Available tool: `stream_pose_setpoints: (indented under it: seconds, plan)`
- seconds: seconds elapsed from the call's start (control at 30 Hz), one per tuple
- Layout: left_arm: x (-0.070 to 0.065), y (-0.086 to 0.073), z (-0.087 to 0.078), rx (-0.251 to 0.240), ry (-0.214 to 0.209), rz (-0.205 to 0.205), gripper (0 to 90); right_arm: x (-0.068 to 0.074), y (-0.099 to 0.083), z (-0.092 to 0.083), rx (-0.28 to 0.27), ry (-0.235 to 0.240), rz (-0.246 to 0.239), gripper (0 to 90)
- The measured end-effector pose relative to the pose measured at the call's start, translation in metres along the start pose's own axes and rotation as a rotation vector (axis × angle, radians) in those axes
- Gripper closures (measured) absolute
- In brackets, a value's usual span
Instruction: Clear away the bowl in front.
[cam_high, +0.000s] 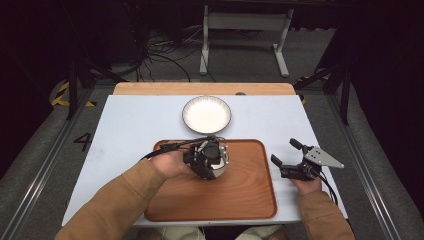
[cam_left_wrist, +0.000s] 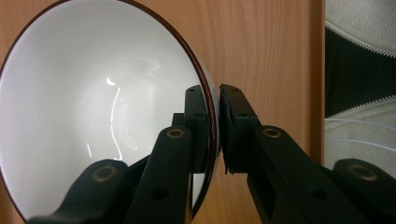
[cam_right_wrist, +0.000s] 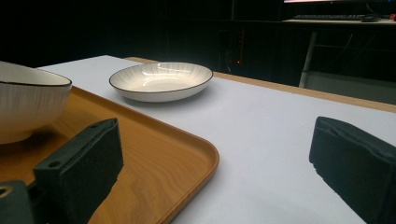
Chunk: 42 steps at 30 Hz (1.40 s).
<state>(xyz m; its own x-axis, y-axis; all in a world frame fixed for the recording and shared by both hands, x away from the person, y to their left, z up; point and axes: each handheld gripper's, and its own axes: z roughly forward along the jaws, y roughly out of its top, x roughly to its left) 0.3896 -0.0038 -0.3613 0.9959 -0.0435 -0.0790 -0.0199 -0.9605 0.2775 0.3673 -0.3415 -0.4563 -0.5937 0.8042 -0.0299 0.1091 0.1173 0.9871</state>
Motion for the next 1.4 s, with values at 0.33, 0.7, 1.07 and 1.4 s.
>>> stream_pose_setpoints:
  seconds: [0.33, 0.7, 1.07, 1.4]
  plan:
    - [0.001, 0.0, 0.008, 0.0, -0.008, -0.003, 82.7, 0.0, 0.0, 0.0, 0.0, 0.0, 0.001, 3.1]
    - [0.0, 0.0, 0.011, 0.02, -0.025, -0.013, 82.7, 0.0, 0.0, 0.0, 0.0, 0.001, 0.003, 3.1]
    - [-0.001, -0.002, 0.018, 0.035, -0.095, -0.025, 79.8, -0.001, 0.0, 0.0, -0.001, 0.0, 0.007, 3.0]
    - [-0.002, -0.003, 0.021, 0.018, -0.144, -0.024, 71.2, 0.0, 0.0, -0.001, -0.001, -0.001, 0.01, 3.0]
